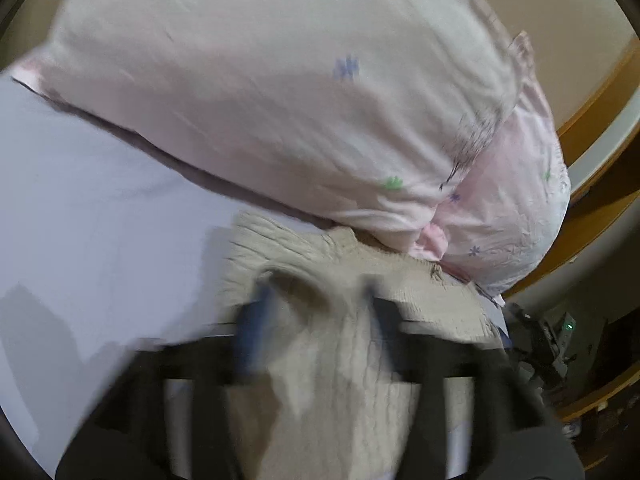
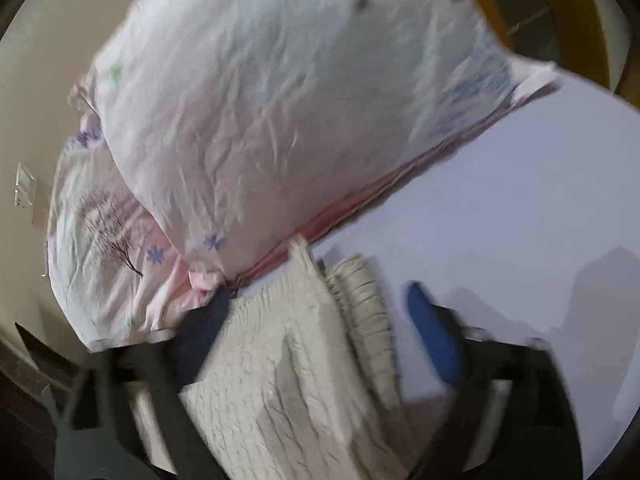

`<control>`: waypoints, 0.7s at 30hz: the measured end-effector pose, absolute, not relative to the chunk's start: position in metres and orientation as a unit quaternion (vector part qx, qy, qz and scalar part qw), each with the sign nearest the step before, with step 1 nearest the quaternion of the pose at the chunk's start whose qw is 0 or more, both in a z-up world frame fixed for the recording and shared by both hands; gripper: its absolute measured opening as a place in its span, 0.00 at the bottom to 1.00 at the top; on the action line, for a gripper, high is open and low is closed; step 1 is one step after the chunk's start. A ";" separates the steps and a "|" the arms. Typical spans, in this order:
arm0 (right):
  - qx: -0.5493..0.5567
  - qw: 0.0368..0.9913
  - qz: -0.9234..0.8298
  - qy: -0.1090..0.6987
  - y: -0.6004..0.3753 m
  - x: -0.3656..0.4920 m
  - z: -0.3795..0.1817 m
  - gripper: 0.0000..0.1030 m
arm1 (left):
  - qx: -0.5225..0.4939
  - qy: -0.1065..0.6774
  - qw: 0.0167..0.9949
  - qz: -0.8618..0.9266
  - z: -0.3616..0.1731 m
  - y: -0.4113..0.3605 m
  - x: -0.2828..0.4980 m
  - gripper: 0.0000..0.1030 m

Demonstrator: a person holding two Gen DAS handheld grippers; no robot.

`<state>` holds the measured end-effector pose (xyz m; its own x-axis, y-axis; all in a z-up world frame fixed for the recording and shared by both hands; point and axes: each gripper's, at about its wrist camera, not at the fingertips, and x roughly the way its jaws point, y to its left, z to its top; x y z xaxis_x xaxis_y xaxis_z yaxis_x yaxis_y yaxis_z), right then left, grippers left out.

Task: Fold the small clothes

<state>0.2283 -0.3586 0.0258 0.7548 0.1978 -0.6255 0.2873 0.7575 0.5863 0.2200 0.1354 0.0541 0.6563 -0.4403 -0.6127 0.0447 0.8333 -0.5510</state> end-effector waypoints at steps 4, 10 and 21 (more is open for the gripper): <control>0.348 0.878 0.022 0.329 -0.362 0.208 0.032 0.94 | -0.265 0.402 0.867 -0.129 0.045 0.148 0.203 0.85; 0.361 0.866 0.057 0.341 -0.351 0.210 0.024 0.94 | -0.288 0.451 0.833 -0.142 0.012 0.142 0.197 0.67; 0.358 0.879 0.086 0.303 -0.366 0.168 0.059 0.94 | -0.384 0.384 0.797 -0.265 0.069 0.086 0.199 0.16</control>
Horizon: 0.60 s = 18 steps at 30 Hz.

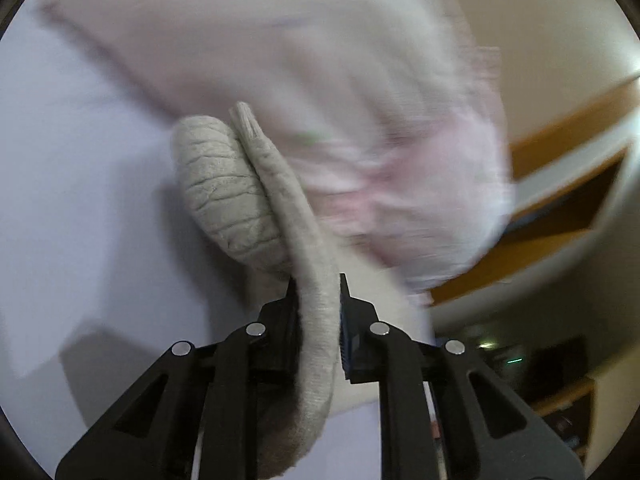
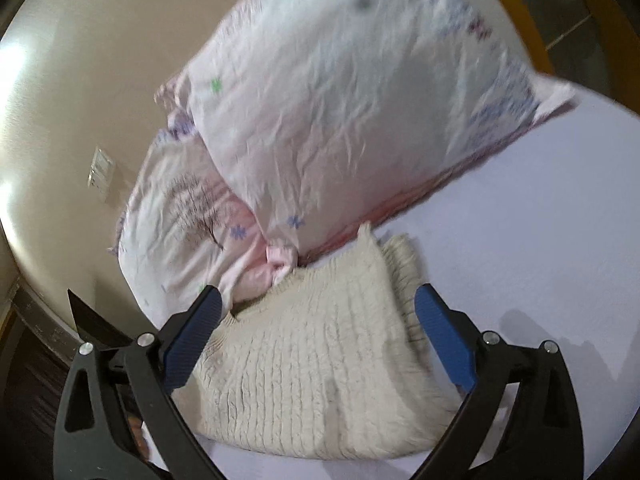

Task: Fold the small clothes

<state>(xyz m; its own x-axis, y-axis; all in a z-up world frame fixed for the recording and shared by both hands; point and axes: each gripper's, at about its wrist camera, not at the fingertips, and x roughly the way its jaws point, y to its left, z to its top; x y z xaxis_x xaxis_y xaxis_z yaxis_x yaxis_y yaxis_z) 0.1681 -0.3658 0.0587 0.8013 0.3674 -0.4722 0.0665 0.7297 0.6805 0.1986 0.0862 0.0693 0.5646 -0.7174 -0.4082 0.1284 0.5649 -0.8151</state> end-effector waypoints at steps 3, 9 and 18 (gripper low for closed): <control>0.351 0.893 0.060 0.274 -0.385 0.149 0.074 0.94 | -0.380 0.362 0.771 -0.360 0.103 0.015 0.211 0.16; 0.352 0.895 0.018 0.274 -0.412 0.137 0.077 0.94 | -0.428 0.488 0.595 -0.474 0.051 -0.152 0.260 0.25; 0.369 0.805 0.107 0.453 -0.412 0.199 0.033 0.98 | -0.253 0.428 0.805 -0.324 0.086 -0.066 0.223 0.73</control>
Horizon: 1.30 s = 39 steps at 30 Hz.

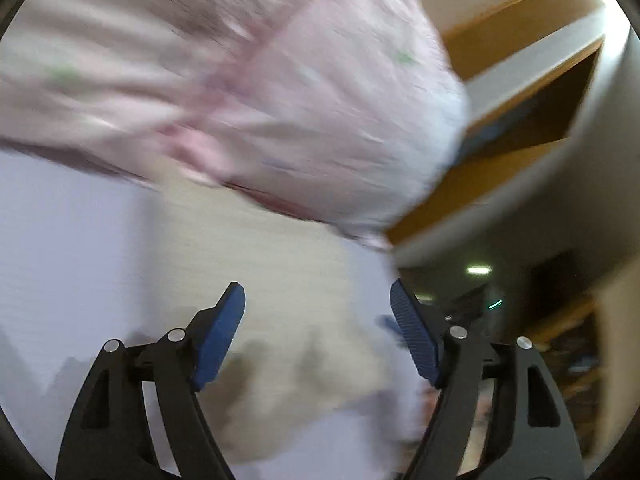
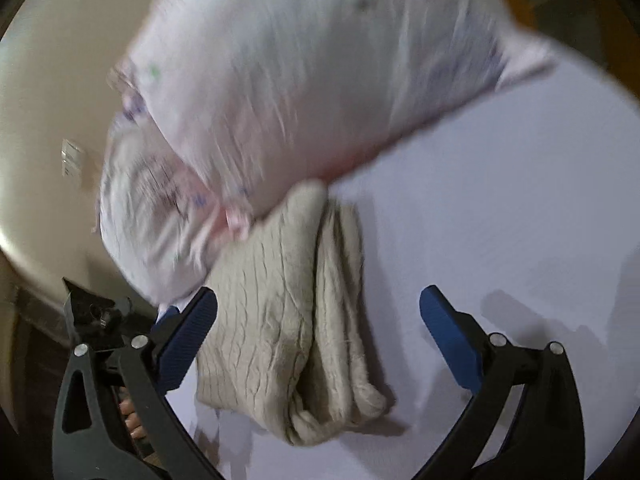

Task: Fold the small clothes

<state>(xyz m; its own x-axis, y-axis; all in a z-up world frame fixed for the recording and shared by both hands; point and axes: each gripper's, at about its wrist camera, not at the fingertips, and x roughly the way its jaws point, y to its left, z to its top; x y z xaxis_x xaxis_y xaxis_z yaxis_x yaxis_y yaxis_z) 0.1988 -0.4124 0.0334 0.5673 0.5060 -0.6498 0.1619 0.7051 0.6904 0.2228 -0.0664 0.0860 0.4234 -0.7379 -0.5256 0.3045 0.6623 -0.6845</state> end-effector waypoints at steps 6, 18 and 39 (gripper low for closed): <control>0.384 0.744 0.138 0.530 -0.385 0.245 -0.008 0.98 | -0.221 0.495 0.794 -0.274 0.047 -0.056 0.228 0.78; 0.385 0.771 0.200 0.466 -0.333 0.213 0.008 0.30 | -0.236 0.478 0.785 -0.316 0.030 -0.044 0.207 0.42; 0.044 0.901 -0.008 0.431 -0.182 0.075 0.053 0.98 | -0.025 0.437 0.895 -0.091 0.042 0.069 0.059 0.99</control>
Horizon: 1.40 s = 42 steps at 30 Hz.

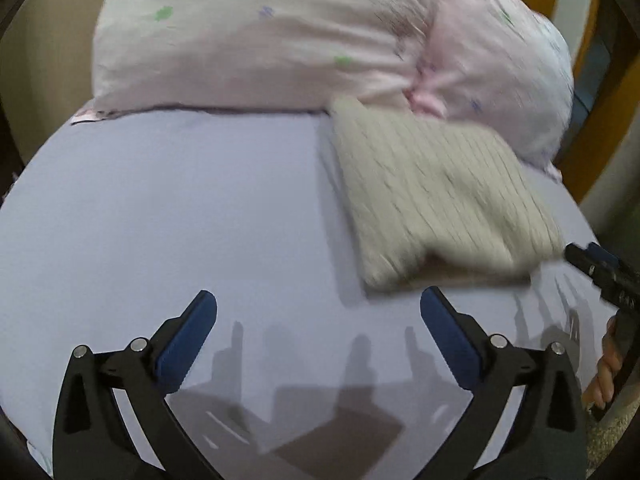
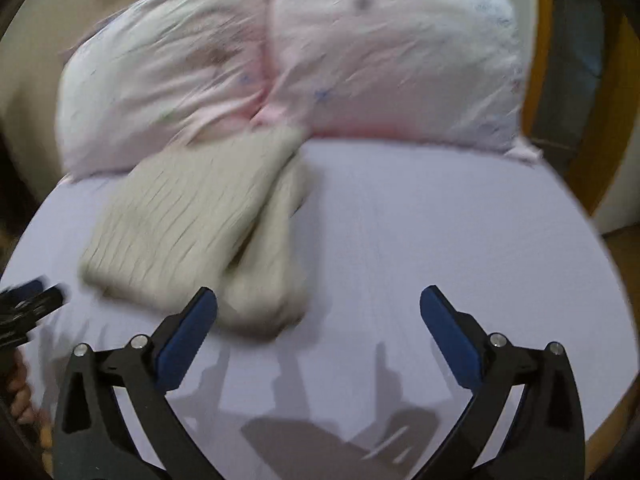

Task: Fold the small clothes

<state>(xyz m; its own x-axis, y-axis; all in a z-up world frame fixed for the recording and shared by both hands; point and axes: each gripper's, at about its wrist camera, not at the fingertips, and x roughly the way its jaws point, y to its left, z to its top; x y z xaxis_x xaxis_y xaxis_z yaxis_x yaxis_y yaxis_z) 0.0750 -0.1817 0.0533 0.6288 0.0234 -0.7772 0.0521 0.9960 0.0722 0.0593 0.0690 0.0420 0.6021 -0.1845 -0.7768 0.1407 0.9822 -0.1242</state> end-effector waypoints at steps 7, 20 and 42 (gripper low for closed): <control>0.017 0.877 0.002 0.480 -0.142 0.072 0.019 0.98 | 0.028 0.460 0.884 -0.084 0.015 0.033 0.066 0.99; 0.011 0.869 -0.019 0.494 -0.134 0.079 0.008 0.98 | 0.053 0.451 0.888 -0.066 0.011 0.024 0.068 0.99; 0.010 0.869 -0.019 0.494 -0.133 0.079 0.008 0.98 | 0.054 0.450 0.889 -0.070 0.010 0.024 0.065 0.99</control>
